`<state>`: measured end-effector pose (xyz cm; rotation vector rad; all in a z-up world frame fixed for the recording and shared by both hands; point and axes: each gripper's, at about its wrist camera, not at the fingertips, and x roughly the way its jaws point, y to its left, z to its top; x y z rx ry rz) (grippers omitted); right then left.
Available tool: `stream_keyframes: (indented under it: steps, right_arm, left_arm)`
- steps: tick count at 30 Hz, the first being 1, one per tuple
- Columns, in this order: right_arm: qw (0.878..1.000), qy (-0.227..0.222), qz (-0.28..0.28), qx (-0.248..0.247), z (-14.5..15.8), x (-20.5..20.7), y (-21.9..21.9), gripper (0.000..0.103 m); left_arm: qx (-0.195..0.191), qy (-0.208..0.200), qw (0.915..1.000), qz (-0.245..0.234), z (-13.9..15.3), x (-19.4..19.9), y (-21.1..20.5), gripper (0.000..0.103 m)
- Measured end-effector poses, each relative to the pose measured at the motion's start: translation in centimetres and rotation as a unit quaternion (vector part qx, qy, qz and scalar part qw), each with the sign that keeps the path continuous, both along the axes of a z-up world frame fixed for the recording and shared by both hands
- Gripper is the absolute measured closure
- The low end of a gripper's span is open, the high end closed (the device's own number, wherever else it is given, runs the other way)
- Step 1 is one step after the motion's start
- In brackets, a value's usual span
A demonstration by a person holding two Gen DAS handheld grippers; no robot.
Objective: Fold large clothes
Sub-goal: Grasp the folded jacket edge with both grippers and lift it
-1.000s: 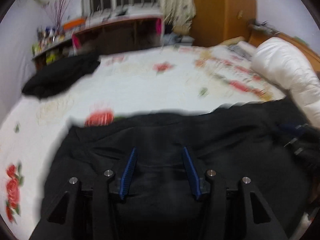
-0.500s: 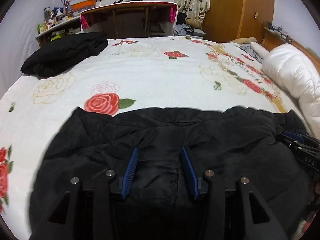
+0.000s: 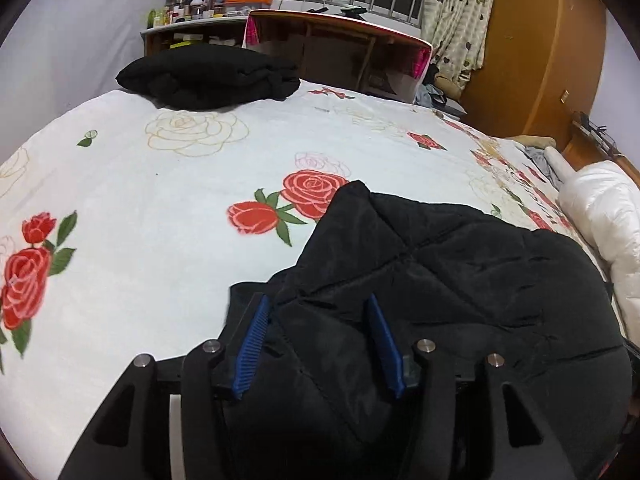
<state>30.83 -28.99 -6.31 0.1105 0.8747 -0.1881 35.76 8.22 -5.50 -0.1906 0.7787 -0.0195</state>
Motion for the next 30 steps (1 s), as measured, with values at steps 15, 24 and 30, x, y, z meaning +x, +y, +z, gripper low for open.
stream_keyframes:
  steps: [15, 24, 30]
  right_arm:
    - [0.999, 0.008, -0.004, 0.033, 5.3, -1.3, -0.5, 0.062]
    - [0.997, 0.055, -0.004, 0.061, 1.9, -6.3, -0.4, 0.088]
    - [0.995, 0.093, 0.002, 0.039, 2.2, -5.0, 0.0, 0.088]
  left_arm:
    - [-0.045, 0.01, 0.9989, 0.012, 4.8, -2.2, 1.8, 0.051]
    - [-0.086, 0.057, 0.9947, 0.0, 0.6, -7.1, 2.4, 0.074]
    - [-0.072, 0.082, 0.994, -0.004, 0.9, -6.1, 1.8, 0.074]
